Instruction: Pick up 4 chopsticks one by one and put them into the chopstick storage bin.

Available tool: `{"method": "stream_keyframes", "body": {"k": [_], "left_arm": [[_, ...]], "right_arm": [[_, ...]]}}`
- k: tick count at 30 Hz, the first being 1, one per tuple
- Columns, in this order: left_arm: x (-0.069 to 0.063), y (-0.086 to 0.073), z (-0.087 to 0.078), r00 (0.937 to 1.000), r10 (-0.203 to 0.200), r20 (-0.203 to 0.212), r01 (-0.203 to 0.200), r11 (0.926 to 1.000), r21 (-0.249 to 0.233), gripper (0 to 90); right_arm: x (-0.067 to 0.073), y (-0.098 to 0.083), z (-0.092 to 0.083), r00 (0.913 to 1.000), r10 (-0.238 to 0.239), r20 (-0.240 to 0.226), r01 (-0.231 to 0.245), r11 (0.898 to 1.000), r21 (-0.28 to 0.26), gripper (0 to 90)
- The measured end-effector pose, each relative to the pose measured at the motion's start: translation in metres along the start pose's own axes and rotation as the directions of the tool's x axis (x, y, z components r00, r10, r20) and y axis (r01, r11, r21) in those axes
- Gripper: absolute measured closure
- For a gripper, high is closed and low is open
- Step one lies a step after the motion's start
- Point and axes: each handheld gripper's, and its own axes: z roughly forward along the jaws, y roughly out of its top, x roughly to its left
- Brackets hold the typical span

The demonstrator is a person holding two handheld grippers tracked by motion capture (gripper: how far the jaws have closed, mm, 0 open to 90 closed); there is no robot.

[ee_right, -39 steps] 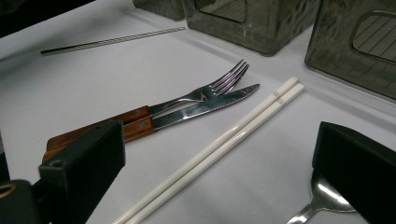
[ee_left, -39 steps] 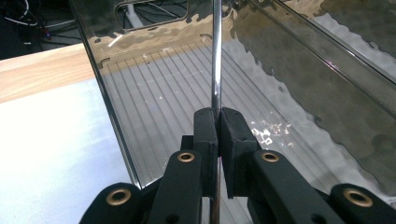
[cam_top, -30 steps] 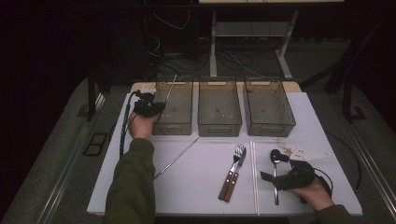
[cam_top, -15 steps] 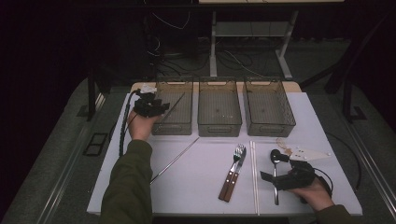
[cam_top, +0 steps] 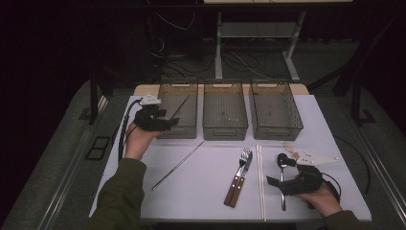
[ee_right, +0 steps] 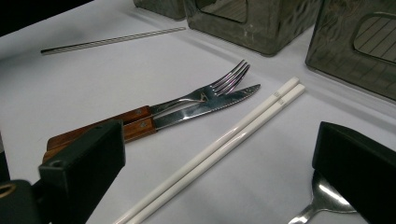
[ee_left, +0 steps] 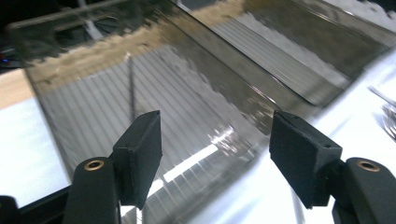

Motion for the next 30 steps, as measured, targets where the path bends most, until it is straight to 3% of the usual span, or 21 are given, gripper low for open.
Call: {"method": "stream_keyframes", "body": {"k": [8,12,20,30], "left_arm": [[-0.029,-0.019,-0.008,0.9988,0.038,0.029,-0.039,0.9989,0.025,27.3],[-0.039,-0.03,-0.012,0.9976,0.035,0.06,-0.038,0.9979,0.053,27.5],[-0.054,-0.059,-0.018,0.997,0.014,0.077,-0.021,0.9953,0.094,29.4],[-0.061,-0.08,-0.016,0.993,0.018,0.117,-0.037,0.9851,0.168,44.4]], "right_arm": [[0.0,0.0,0.0,1.0,0.001,0.001,-0.001,1.0,-0.001,2.7],[0.0,0.0,0.0,1.0,0.0,0.002,0.0,1.0,-0.001,2.7],[0.001,0.0,0.0,1.0,-0.007,0.004,0.007,1.0,0.001,2.7],[0.001,0.0,0.0,1.0,-0.008,0.005,0.008,1.0,0.004,2.7]]}}
